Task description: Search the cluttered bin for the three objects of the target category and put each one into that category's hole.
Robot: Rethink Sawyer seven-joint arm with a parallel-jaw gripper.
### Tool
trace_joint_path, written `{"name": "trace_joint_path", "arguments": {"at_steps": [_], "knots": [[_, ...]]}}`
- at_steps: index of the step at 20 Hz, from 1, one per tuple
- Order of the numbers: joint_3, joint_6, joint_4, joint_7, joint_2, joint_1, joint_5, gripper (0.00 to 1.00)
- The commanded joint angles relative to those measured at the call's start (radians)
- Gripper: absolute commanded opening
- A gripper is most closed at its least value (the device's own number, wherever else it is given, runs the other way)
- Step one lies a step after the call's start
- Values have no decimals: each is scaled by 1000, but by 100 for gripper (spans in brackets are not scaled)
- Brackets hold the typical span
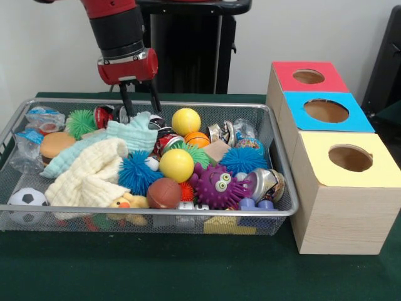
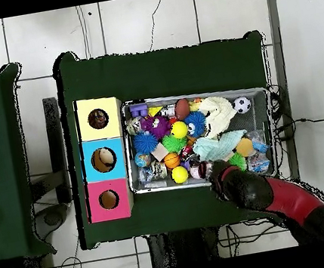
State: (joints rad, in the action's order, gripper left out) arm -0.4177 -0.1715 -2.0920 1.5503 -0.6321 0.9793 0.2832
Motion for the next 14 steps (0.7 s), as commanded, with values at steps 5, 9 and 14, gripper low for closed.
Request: {"name": "trace_joint_path", "arguments": {"at_steps": [5, 9, 14], "knots": [[5, -97, 176, 113, 8, -52, -78, 100], [14, -67, 191, 116, 36, -63, -78, 100], [21, -27, 184, 123, 64, -59, -63, 100]]}}
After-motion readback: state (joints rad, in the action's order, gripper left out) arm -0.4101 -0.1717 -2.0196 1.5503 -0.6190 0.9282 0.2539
